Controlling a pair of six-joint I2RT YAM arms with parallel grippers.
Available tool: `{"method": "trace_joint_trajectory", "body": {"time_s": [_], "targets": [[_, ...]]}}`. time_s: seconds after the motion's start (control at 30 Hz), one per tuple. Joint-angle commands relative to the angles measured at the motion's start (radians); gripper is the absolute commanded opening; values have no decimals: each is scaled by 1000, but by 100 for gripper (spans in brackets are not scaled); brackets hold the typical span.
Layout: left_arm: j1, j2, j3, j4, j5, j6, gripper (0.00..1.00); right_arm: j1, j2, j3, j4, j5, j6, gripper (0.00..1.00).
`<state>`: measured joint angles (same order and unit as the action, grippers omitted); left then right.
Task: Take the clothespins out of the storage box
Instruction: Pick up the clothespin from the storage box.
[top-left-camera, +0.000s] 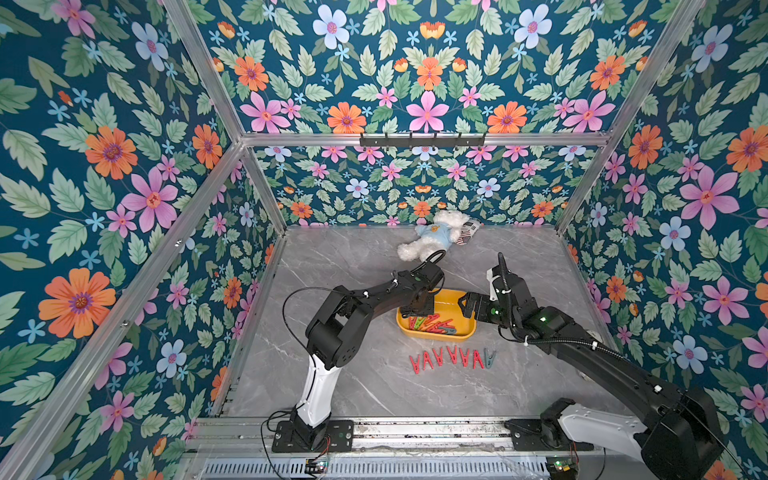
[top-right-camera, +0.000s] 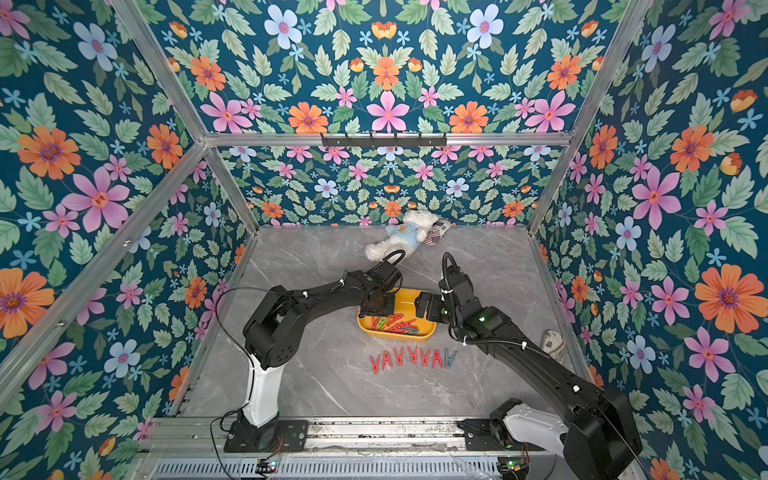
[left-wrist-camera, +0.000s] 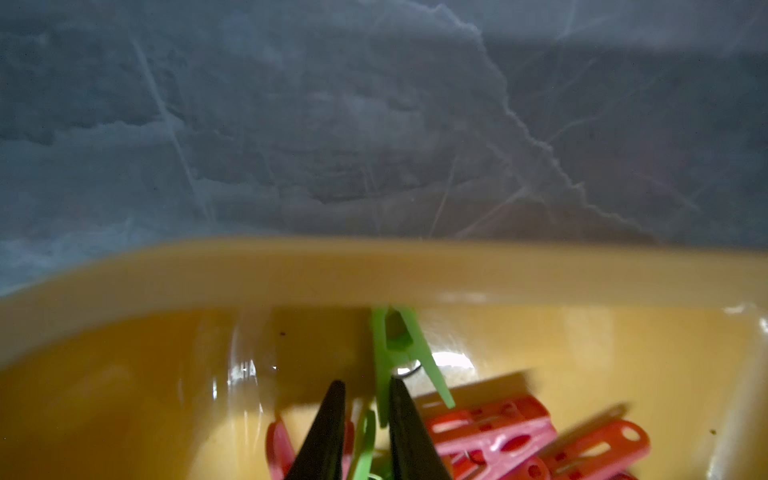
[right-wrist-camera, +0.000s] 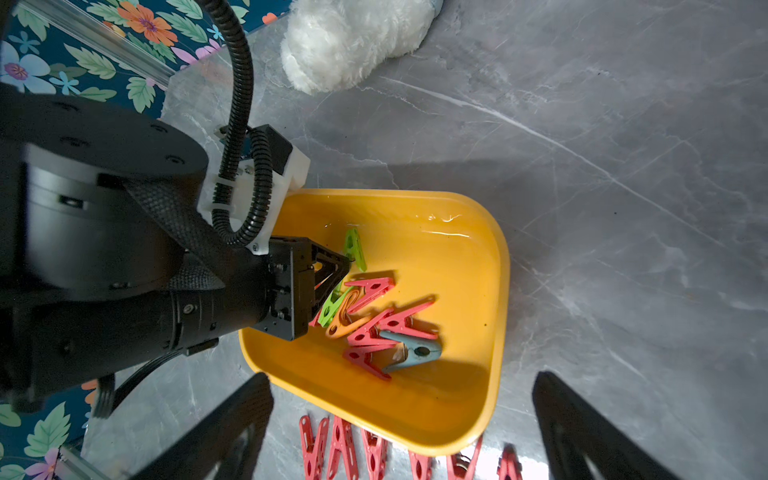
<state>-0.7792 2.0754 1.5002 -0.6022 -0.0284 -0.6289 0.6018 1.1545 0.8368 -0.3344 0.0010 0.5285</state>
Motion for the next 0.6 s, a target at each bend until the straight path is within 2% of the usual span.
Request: {"method": "trace_joint_trajectory", "body": {"time_s": [0.0, 0.33, 0.57], "targets": [[2, 7, 9, -11, -18, 16, 23, -1, 1, 5, 15, 4, -4, 99], [12, 39, 40, -11, -28, 41, 23, -1, -3, -11, 21, -1, 8, 99], [15, 51, 56, -14, -22, 48, 14, -1, -4, -15, 23, -4, 11, 99]]}}
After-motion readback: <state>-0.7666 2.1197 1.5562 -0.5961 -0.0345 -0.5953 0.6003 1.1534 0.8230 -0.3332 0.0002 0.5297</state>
